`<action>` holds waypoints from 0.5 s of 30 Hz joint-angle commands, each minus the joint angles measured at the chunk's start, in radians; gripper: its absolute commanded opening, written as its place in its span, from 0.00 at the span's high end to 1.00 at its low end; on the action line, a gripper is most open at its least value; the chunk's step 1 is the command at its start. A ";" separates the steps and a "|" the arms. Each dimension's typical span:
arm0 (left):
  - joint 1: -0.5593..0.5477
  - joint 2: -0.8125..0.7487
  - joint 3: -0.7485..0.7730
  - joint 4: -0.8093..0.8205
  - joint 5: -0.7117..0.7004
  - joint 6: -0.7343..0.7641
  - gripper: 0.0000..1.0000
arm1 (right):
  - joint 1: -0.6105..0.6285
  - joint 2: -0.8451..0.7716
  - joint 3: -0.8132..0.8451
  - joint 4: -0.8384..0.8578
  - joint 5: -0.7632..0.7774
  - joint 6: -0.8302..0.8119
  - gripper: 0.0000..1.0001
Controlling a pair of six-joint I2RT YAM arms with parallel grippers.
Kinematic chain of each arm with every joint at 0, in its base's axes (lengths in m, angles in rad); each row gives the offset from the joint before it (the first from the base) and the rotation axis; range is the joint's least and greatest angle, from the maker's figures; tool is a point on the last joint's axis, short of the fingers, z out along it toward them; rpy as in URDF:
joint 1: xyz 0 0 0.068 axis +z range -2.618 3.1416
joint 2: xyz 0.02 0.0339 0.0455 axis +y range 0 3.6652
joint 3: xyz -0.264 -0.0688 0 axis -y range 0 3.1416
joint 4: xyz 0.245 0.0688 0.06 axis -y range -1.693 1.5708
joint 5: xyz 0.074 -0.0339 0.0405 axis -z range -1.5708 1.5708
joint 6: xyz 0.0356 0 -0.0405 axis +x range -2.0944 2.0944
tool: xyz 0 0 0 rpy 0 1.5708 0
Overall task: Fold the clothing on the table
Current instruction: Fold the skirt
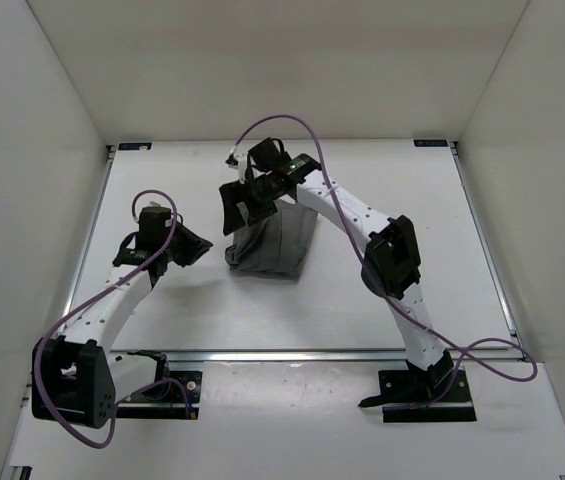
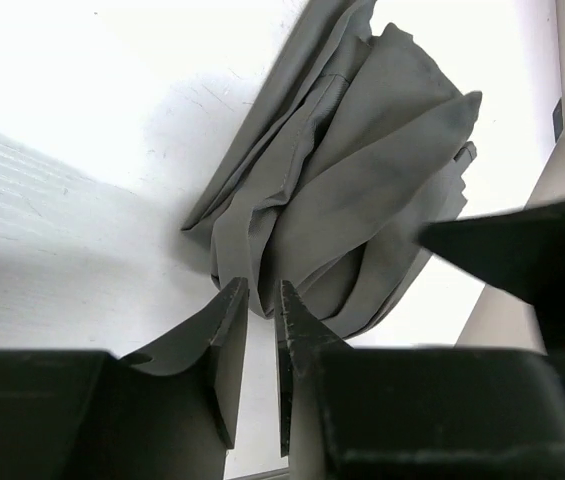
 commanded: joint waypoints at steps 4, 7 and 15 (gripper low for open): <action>-0.030 0.017 0.023 0.044 0.010 -0.029 0.72 | -0.069 -0.157 0.034 -0.028 0.024 0.005 0.13; -0.067 0.058 0.054 0.056 0.019 -0.013 0.73 | -0.112 -0.209 -0.013 -0.049 0.053 0.001 0.13; -0.176 0.307 0.137 0.156 0.145 -0.009 0.72 | -0.247 -0.432 -0.255 -0.034 0.073 0.022 0.13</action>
